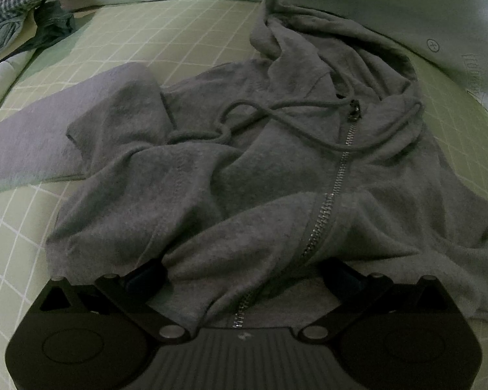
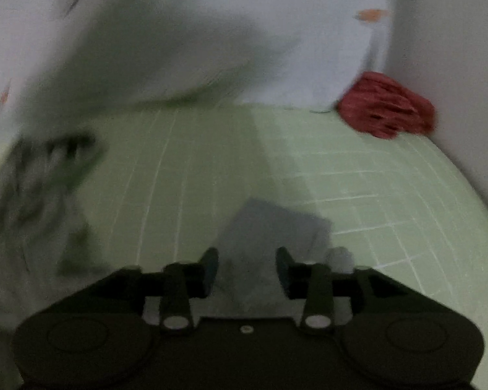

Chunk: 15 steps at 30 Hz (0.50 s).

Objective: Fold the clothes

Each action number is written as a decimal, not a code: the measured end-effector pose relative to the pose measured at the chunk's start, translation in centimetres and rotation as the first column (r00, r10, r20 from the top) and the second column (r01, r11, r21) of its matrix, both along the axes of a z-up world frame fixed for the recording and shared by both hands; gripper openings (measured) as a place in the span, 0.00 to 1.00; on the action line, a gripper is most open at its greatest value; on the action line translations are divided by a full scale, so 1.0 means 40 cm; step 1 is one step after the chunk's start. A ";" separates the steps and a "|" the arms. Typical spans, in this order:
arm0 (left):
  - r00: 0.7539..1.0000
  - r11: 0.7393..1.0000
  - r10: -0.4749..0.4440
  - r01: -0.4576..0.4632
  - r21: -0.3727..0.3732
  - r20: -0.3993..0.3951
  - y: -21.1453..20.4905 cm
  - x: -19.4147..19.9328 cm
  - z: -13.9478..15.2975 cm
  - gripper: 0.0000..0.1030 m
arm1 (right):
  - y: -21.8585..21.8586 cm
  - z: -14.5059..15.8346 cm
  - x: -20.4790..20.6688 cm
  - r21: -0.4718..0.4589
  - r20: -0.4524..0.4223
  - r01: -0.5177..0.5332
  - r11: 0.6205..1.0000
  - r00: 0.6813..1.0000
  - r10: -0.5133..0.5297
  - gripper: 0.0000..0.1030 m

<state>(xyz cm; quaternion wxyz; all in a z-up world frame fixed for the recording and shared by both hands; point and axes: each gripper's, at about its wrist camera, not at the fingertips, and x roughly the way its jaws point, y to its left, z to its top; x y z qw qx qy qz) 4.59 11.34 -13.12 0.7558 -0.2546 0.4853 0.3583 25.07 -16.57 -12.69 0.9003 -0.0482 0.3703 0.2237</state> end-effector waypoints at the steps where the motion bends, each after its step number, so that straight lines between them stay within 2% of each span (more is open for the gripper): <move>1: 1.000 1.000 0.000 0.000 0.001 0.001 0.000 0.000 0.000 1.00 | -0.023 0.000 0.014 0.040 -0.021 0.047 0.998 0.999 -0.046 0.48; 4: 1.000 1.000 -0.002 0.002 0.004 0.003 -0.002 -0.001 -0.001 1.00 | -0.072 -0.033 0.070 0.077 -0.100 0.147 0.986 0.985 -0.139 0.52; 7: 1.000 1.000 -0.003 0.003 0.006 0.004 -0.004 -0.003 -0.002 1.00 | -0.077 -0.068 0.101 0.062 -0.130 0.150 0.987 0.981 -0.141 0.58; 10: 1.000 1.000 -0.003 0.003 0.008 0.006 -0.004 -0.004 -0.003 1.00 | -0.060 -0.090 0.115 0.054 -0.143 0.127 0.990 0.983 -0.118 0.58; 11: 1.000 1.000 -0.003 0.003 0.009 0.007 -0.003 -0.005 -0.004 1.00 | -0.055 -0.095 0.115 0.055 -0.143 0.116 0.992 0.984 -0.107 0.53; 12: 1.000 1.000 -0.003 0.003 0.009 0.007 -0.002 -0.006 -0.005 1.00 | -0.050 -0.099 0.115 0.052 -0.139 0.108 0.993 0.985 -0.100 0.41; 13: 1.000 1.000 -0.003 0.003 0.008 0.007 -0.001 -0.006 -0.005 1.00 | -0.046 -0.099 0.115 0.041 -0.128 0.104 0.994 0.987 -0.098 0.33; 14: 1.000 1.000 -0.001 0.001 0.008 0.007 -0.002 -0.006 -0.005 1.00 | -0.047 -0.097 0.116 0.030 -0.119 0.099 0.995 0.988 -0.095 0.15; 15: 1.000 1.000 0.000 0.000 0.008 0.006 -0.004 -0.005 -0.005 1.00 | -0.051 -0.092 0.115 0.030 -0.106 0.095 0.995 0.990 -0.091 0.10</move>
